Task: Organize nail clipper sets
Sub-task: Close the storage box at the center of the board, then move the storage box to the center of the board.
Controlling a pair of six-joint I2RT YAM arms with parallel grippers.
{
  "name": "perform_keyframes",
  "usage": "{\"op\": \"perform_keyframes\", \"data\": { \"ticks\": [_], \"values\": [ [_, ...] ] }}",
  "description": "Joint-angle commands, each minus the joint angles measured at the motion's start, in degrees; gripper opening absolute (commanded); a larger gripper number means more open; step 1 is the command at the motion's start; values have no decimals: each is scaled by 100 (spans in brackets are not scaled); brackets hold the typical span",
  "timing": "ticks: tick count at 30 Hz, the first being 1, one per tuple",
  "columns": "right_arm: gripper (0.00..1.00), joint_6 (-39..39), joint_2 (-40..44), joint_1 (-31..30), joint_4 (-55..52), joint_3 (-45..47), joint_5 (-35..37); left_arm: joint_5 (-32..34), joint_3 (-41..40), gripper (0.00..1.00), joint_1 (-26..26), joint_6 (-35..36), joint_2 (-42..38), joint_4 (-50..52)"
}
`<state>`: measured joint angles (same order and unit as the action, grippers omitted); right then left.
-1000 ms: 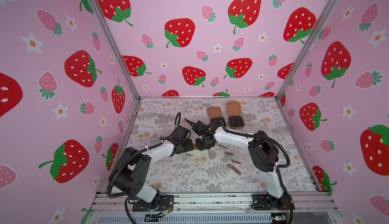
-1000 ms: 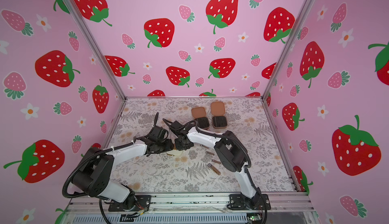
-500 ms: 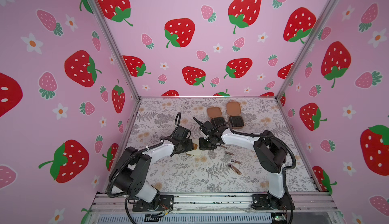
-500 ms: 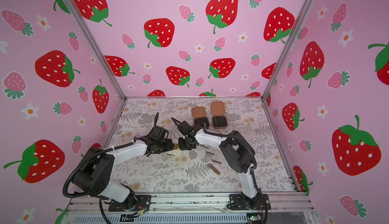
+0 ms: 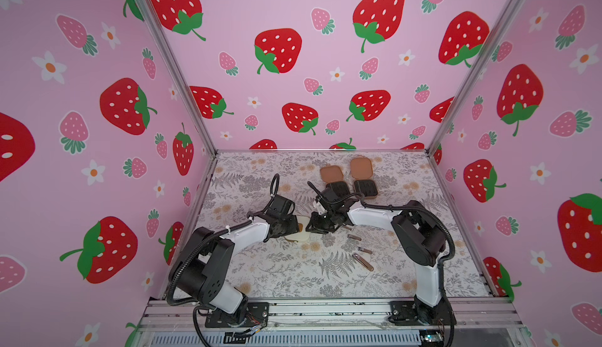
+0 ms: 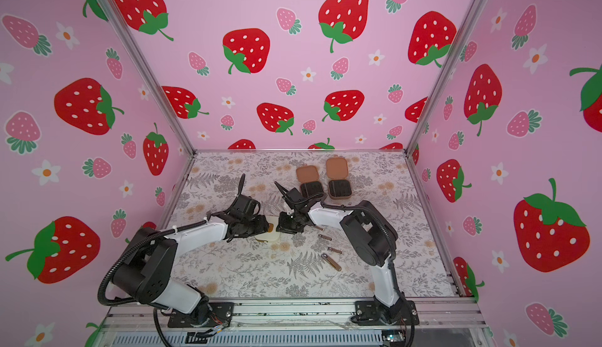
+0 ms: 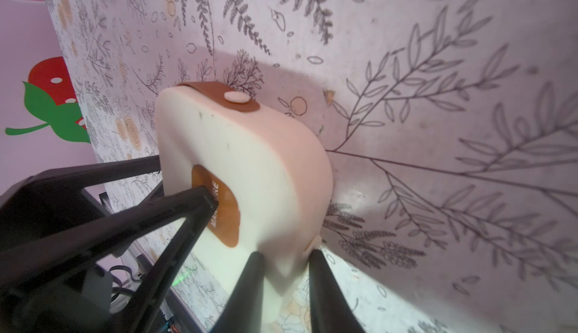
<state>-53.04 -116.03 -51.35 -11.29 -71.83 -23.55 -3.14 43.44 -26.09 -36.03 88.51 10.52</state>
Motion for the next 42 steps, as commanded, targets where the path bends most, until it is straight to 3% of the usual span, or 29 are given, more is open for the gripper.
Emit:
{"op": "perform_keyframes", "data": {
  "ticks": [1, 8, 17, 25, 30, 33, 38, 42],
  "values": [
    [27, -59, -1086, -349, -480, 499, 4, -74, -178, 63, -54, -33, 225, 176],
    [30, 113, -1089, -349, -567, 45, -183, 287, 40, 63, 12, -202, 4, 694],
    [33, 140, -1242, -380, -683, -727, -396, 1223, 1048, 72, 732, -383, -901, 2434],
    [37, 389, -1107, -397, -1153, -1179, -163, 1246, 1489, 76, 996, -299, -1201, 2793],
    [45, 1092, -690, -214, -1844, -1600, 356, 777, 1698, 75, 908, -233, -1250, 2737],
    [49, 1715, -246, -7, -2306, -1857, 762, 832, 1960, 74, 642, -177, -1205, 2812],
    [50, 2837, 335, 533, -3577, -2436, 1762, 645, 2346, 72, 215, -148, -902, 2766],
    [48, 3582, 327, 1192, -4232, -2829, 2066, 296, 2504, 67, -45, -208, -564, 2379]
  ]
}}
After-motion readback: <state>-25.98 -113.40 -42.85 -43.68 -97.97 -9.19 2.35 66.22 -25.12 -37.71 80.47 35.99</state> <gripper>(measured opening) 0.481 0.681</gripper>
